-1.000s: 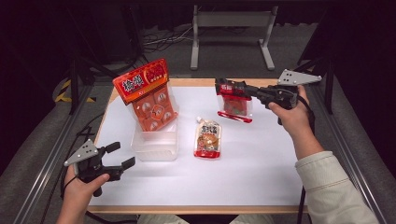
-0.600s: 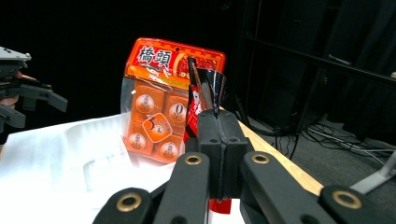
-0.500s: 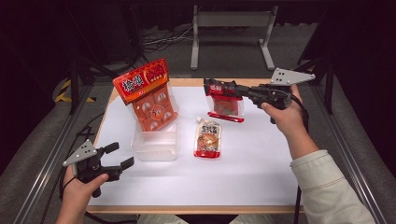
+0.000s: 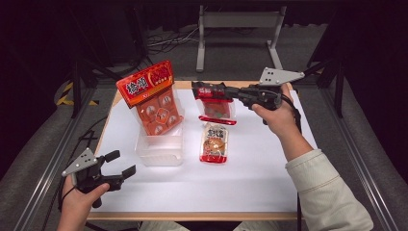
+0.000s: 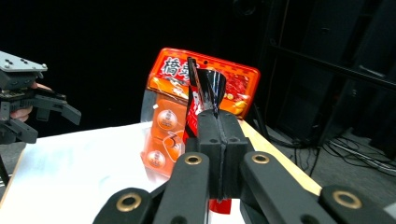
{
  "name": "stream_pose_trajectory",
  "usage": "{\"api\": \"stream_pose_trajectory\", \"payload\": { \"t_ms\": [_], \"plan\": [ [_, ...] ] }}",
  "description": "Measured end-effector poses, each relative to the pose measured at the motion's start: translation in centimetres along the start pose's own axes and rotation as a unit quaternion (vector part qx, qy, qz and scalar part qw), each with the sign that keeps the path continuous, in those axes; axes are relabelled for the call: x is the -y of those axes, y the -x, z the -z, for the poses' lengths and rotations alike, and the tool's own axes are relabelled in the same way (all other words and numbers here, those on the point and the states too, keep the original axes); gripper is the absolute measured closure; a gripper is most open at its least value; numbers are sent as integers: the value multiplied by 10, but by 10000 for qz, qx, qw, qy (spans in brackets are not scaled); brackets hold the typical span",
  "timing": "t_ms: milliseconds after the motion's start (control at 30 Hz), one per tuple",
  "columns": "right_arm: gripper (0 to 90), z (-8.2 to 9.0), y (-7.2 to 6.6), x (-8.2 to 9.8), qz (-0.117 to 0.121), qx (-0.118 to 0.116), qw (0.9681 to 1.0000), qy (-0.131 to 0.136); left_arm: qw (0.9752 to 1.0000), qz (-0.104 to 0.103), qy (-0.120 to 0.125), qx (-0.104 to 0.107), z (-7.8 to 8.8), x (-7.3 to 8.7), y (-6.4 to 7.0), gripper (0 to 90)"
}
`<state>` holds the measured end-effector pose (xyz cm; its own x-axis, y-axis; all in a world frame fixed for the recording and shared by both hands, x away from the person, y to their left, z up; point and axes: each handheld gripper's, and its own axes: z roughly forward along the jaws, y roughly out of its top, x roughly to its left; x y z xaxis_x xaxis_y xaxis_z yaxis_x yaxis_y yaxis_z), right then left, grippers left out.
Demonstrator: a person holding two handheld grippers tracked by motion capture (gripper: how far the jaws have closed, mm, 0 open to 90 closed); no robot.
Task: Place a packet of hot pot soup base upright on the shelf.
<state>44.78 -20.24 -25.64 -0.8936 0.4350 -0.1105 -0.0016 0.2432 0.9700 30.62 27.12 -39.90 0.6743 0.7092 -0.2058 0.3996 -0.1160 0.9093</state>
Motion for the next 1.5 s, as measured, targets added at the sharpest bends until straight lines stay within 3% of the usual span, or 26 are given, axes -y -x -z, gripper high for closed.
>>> {"api": "stream_pose_trajectory", "payload": {
  "t_ms": [700,1500],
  "plan": [
    [900,-60,-26,-13,36,-449,9987,220,10000,-31,-17,11,-5,2,0,105],
    [900,-116,-46,-12,70,-749,9971,78,10000,7,-32,-21,-9,4,-3,102]
  ]
}}
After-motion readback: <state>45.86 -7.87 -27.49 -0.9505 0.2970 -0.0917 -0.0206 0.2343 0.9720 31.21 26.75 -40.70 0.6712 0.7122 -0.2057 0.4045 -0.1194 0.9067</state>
